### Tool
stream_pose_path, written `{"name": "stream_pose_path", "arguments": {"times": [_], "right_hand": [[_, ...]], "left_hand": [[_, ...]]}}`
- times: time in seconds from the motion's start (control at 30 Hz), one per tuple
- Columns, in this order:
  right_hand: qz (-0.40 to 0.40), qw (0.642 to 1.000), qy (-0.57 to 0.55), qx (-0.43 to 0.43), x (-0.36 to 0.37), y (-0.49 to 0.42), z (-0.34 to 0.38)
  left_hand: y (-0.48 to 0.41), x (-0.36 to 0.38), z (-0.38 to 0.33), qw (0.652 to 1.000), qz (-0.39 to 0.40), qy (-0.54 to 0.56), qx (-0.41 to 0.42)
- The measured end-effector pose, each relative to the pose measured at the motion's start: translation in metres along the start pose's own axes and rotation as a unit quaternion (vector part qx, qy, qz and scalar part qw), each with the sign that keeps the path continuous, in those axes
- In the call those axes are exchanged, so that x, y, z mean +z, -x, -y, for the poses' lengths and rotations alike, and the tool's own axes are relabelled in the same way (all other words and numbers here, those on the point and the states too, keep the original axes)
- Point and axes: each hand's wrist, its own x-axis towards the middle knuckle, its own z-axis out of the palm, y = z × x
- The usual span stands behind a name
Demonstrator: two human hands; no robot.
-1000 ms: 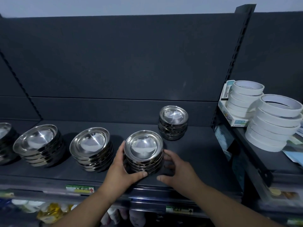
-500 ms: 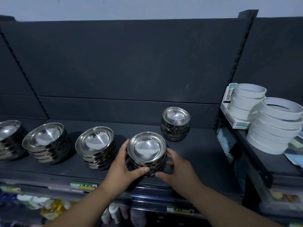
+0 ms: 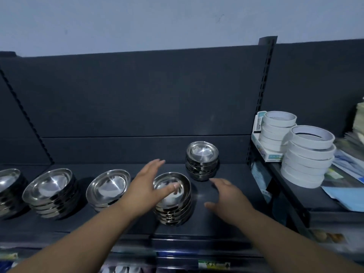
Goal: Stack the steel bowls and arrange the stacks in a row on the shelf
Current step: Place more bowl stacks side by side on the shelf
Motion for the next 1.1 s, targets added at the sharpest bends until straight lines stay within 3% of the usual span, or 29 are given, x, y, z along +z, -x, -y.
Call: {"name": "stream_pose_path", "arguments": {"times": [0.17,0.6,0.87,1.1], "right_hand": [[-0.025,0.999,0.038,0.023,-0.015,-0.019,-0.001],[-0.044,0.992,0.044,0.112,-0.020,-0.078,-0.006],[-0.020,0.986,0.033,0.163,-0.004,-0.102,-0.004],[-0.028,0.983,-0.020,0.182,0.007,-0.112,0.001]], "left_hand": [[-0.051,-0.014,-0.002,0.992,0.051,-0.115,0.015],[-0.173,0.011,0.033,0.944,0.208,-0.238,0.095],[-0.208,0.049,0.044,0.920,0.275,-0.228,0.158],[-0.215,0.070,0.058,0.938,0.301,-0.082,0.153]]}}
